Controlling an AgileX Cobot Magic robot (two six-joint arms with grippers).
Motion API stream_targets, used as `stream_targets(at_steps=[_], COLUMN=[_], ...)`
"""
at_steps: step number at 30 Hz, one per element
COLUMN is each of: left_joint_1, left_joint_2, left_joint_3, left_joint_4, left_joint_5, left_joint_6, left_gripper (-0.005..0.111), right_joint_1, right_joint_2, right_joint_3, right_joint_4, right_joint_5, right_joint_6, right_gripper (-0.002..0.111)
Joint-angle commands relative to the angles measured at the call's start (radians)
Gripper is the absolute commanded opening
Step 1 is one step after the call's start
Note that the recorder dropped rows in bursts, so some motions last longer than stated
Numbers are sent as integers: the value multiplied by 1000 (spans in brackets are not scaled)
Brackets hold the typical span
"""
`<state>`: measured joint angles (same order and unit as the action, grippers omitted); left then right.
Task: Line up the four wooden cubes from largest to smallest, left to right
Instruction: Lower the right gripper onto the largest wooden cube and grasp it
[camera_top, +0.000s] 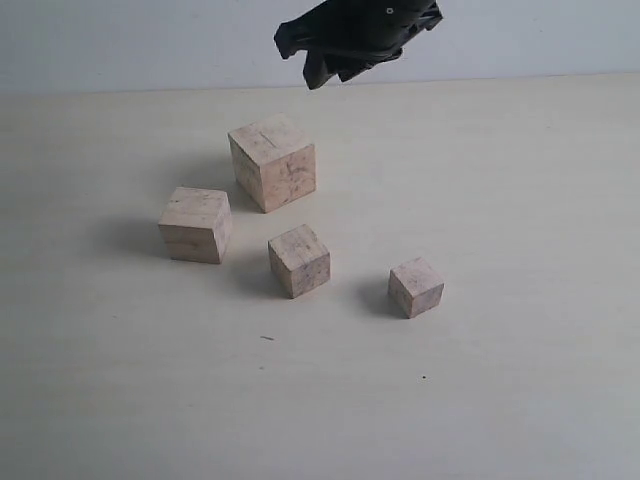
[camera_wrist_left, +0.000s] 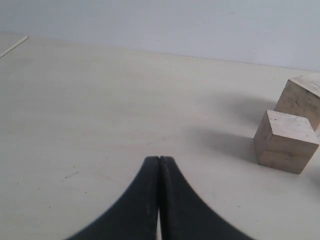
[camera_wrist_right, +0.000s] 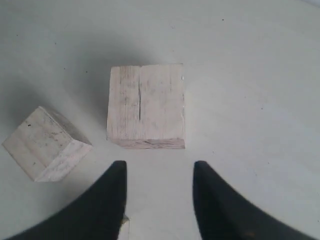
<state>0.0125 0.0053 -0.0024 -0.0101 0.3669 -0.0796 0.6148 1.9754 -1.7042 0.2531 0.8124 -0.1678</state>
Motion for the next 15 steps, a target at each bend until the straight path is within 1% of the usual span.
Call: stream_targets(at_steps=[1,4,6,8,12,15], left_joint_1=[-6,-6,-6,-6,-6,-6], left_joint_2=[-5,-5,-5,-5,-5,-5], left_joint_3=[2,2,2,2,2,2], left_joint_4=[1,1,1,1,1,1], left_joint_5=[-12,-12,-12,-12,-12,-12], left_joint_6=[-4,-4,-4,-4,-4,-4], left_gripper=[0,0,0,0,0,0], right_joint_1=[2,2,8,24,59,82], right_joint_2=[55,89,112,133,167,206], right_joint_3=[-58,-82,-102,-122,-166,-229], right_joint_4=[70,208,249,240,191,61], right_joint_5=[4,1,1,-15,-45,-47], right_joint_6=[-96,-190,-234,-238,-233,-185], right_gripper=[70,88,95,98,98,98])
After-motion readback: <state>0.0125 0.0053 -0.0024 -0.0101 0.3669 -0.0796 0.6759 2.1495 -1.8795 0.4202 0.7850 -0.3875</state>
